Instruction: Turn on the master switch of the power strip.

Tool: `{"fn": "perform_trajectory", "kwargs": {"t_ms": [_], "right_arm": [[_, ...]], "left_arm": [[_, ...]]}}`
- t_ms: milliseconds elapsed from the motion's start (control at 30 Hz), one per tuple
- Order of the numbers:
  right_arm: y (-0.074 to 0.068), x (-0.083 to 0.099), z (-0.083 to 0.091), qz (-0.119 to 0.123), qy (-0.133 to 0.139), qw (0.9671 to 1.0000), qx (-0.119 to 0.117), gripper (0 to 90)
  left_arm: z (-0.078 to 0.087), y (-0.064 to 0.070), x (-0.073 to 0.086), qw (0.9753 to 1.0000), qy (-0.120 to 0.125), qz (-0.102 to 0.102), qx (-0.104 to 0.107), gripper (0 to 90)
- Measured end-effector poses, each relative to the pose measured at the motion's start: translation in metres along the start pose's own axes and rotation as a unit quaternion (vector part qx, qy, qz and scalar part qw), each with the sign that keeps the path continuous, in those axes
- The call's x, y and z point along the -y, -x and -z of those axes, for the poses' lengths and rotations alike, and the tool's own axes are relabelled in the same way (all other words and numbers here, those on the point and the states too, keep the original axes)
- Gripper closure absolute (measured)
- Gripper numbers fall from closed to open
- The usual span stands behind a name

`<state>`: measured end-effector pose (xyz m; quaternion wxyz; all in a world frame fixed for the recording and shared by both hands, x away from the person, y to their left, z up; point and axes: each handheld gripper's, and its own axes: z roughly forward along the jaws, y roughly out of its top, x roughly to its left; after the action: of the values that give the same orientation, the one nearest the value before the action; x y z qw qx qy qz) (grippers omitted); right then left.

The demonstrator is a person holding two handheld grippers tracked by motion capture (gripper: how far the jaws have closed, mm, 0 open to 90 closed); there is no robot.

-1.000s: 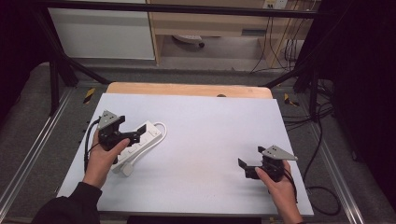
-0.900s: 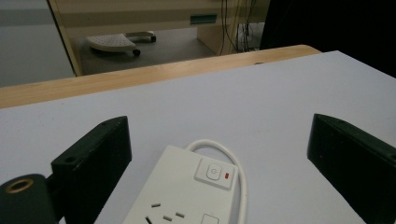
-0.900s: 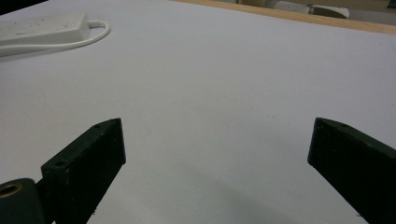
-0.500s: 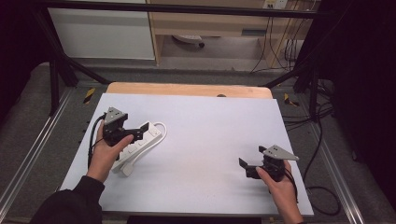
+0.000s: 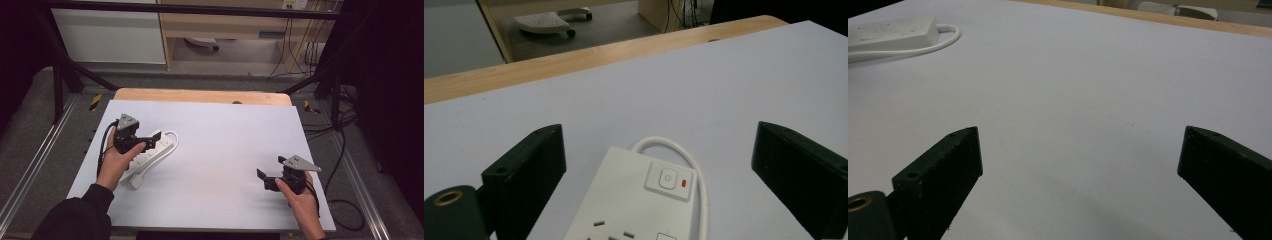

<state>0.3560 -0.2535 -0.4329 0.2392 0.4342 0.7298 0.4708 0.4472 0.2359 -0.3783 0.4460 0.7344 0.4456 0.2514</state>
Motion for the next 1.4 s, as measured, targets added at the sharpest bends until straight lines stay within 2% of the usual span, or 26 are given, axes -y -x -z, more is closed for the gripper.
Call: {"fn": "perform_trajectory", "kwargs": {"t_ms": [233, 333, 900, 1033, 1200, 1400], "right_arm": [[0.001, 0.000, 0.001, -0.002, 0.001, 1.0000, 0.002, 4.6], [0.001, 0.000, 0.001, -0.001, 0.001, 1.0000, 0.004, 4.7], [0.002, 0.000, 0.001, -0.003, 0.000, 1.0000, 0.004, 4.9], [0.002, 0.000, 0.001, -0.002, 0.000, 1.0000, 0.005, 4.9], [0.002, 0.000, 0.001, -0.002, 0.001, 1.0000, 0.005, 5.3], [0.002, -0.001, 0.001, -0.003, 0.001, 1.0000, 0.005, 5.3]], "left_arm": [[-0.008, 0.000, 0.000, 0.9997, -0.021, -0.009, -0.003, 7.9], [-0.010, -0.002, 0.001, 0.9997, -0.023, -0.001, 0.002, 10.0], [-0.023, -0.005, 0.006, 0.9982, -0.060, -0.005, -0.008, 25.8], [-0.025, -0.006, 0.007, 0.9974, -0.071, -0.008, -0.009, 30.9], [-0.027, -0.004, 0.008, 0.9966, -0.080, -0.021, -0.007, 44.9], [-0.032, 0.000, 0.008, 0.9949, -0.098, -0.027, -0.001, 55.7]]}}
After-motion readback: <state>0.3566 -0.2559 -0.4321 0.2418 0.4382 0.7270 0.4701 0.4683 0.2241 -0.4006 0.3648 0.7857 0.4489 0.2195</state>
